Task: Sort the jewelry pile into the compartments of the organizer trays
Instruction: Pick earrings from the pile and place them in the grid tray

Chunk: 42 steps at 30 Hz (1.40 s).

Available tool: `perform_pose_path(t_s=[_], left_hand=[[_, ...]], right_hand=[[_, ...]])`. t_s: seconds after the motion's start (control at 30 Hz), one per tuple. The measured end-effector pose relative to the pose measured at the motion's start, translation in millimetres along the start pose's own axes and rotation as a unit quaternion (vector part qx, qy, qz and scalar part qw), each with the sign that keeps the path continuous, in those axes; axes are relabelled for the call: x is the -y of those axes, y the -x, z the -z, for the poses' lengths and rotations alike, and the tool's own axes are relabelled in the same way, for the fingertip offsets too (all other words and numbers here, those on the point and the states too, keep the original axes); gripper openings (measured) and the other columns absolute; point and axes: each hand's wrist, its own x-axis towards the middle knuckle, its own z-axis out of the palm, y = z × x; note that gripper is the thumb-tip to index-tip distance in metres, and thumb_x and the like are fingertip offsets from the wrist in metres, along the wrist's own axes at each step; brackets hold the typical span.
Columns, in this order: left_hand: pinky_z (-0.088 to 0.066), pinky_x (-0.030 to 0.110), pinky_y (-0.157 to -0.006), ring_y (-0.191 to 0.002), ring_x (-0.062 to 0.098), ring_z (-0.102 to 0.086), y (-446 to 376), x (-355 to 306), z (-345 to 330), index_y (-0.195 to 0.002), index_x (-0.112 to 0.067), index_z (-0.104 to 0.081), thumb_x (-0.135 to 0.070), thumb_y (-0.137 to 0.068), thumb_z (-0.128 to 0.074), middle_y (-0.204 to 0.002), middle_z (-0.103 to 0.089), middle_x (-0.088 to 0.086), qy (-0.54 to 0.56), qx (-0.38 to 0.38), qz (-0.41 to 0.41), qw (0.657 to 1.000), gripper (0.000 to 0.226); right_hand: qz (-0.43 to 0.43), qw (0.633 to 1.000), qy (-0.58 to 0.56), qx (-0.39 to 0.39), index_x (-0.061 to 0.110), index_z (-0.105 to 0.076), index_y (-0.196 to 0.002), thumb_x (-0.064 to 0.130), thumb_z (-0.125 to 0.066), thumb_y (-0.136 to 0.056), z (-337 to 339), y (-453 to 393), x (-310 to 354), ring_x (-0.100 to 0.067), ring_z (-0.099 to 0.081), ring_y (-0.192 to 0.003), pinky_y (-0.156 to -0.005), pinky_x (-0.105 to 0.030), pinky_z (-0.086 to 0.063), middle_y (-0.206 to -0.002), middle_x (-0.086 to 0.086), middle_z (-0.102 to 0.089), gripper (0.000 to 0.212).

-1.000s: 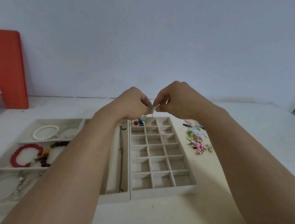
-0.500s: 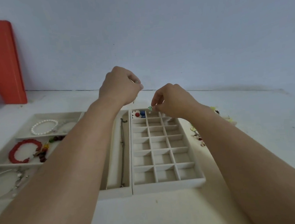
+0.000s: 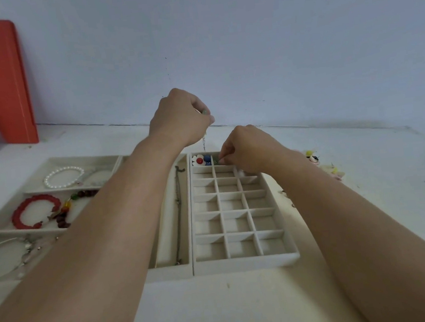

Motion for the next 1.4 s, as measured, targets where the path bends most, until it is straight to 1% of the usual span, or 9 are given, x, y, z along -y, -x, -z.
perform_pose_path(t_s=[0.1, 0.33, 0.47, 0.6, 0.73, 0.87, 1.07, 1.23, 1.4], left_hand=[[-0.055, 0.038, -0.089, -0.095, 0.016, -0.064, 0, 0, 0, -0.082, -0.021, -0.075, -0.026, -0.083, -0.077, -0.079, -0.069, -0.006, 0.001, 0.001, -0.001, 1.0, 0.005], [-0.055, 0.032, -0.085, -0.08, 0.01, -0.065, 1, -2, 1, -0.085, -0.021, -0.075, -0.027, -0.084, -0.077, -0.078, -0.069, -0.006, 0.002, 0.002, -0.001, 1.0, 0.006], [-0.054, 0.031, -0.084, -0.079, 0.009, -0.065, 1, -2, 0, -0.085, -0.022, -0.075, -0.027, -0.083, -0.077, -0.078, -0.069, -0.007, 0.001, 0.0, -0.001, 1.0, 0.005], [-0.054, 0.032, -0.084, -0.079, 0.01, -0.064, 0, -1, 0, -0.084, -0.021, -0.075, -0.027, -0.083, -0.078, -0.076, -0.068, -0.007, 0.0, 0.0, -0.002, 1.0, 0.006], [-0.055, 0.033, -0.086, -0.082, 0.011, -0.064, 0, -1, -1, -0.083, -0.022, -0.075, -0.026, -0.083, -0.078, -0.078, -0.069, -0.007, -0.001, 0.002, -0.002, 1.0, 0.005], [-0.054, 0.035, -0.087, -0.094, 0.017, -0.066, 0, -1, -2, -0.093, -0.025, -0.072, -0.029, -0.081, -0.08, -0.1, -0.072, 0.001, 0.003, -0.001, -0.003, 1.0, 0.015], [-0.054, 0.038, -0.091, -0.095, 0.018, -0.066, 0, -1, -2, -0.097, -0.028, -0.069, -0.032, -0.079, -0.081, -0.11, -0.069, 0.003, 0.011, 0.002, 0.003, 1.0, 0.022], [-0.054, 0.037, -0.089, -0.093, 0.017, -0.066, 0, -1, -2, -0.096, -0.026, -0.071, -0.03, -0.08, -0.081, -0.106, -0.07, 0.002, 0.004, 0.003, 0.0, 1.0, 0.019], [-0.054, 0.035, -0.087, -0.091, 0.016, -0.066, 0, -1, -2, -0.093, -0.026, -0.072, -0.03, -0.079, -0.08, -0.101, -0.071, 0.001, 0.0, 0.004, -0.001, 1.0, 0.016]], right_hand=[[-0.004, 1.0, -0.001, 0.014, 0.026, -0.08, -0.089, 0.026, -0.071, -0.09, 1, 0, 0, -0.017, -0.066, -0.081, -0.079, -0.033, -0.057, -0.081, 0.004, -0.073, 0.009], [-0.011, 0.998, -0.033, 0.045, 0.026, -0.074, -0.084, 0.026, -0.069, -0.093, 6, 2, 1, -0.008, -0.058, -0.068, -0.056, -0.019, -0.04, -0.065, 0.011, -0.062, 0.011], [-0.019, 0.998, -0.055, 0.022, 0.021, -0.073, -0.084, 0.036, -0.075, -0.088, 4, 2, 0, -0.015, -0.063, -0.066, -0.056, -0.023, -0.043, -0.076, 0.0, -0.069, 0.015], [-0.032, 0.998, -0.037, 0.029, 0.017, -0.074, -0.079, 0.042, -0.071, -0.089, 0, 2, 2, -0.028, -0.071, -0.066, -0.065, -0.033, -0.058, -0.06, -0.004, -0.069, 0.027], [-0.042, 0.999, -0.018, -0.002, 0.016, -0.076, -0.077, 0.036, -0.069, -0.091, -3, 3, 3, -0.019, -0.063, -0.055, -0.072, -0.034, -0.059, -0.058, -0.004, -0.069, 0.025], [-0.052, 0.999, -0.01, 0.012, 0.02, -0.077, -0.082, 0.03, -0.064, -0.094, -5, 2, 4, -0.019, -0.067, -0.07, -0.08, -0.037, -0.059, -0.059, 0.002, -0.066, 0.02], [-0.046, 0.999, -0.027, 0.007, 0.024, -0.078, -0.09, 0.027, -0.067, -0.094, 9, 1, -1, -0.008, -0.058, -0.063, -0.057, -0.021, -0.044, -0.063, 0.011, -0.06, 0.012], [-0.033, 0.998, -0.001, 0.052, 0.028, -0.078, -0.092, 0.03, -0.073, -0.09, 18, 2, -7, -0.008, -0.06, -0.069, -0.056, -0.022, -0.041, -0.08, 0.008, -0.068, 0.006], [-0.028, 0.998, 0.0, 0.056, 0.026, -0.079, -0.095, 0.027, -0.071, -0.091, 13, 0, -6, -0.005, -0.057, -0.065, -0.056, -0.021, -0.04, -0.074, 0.01, -0.064, 0.008]])
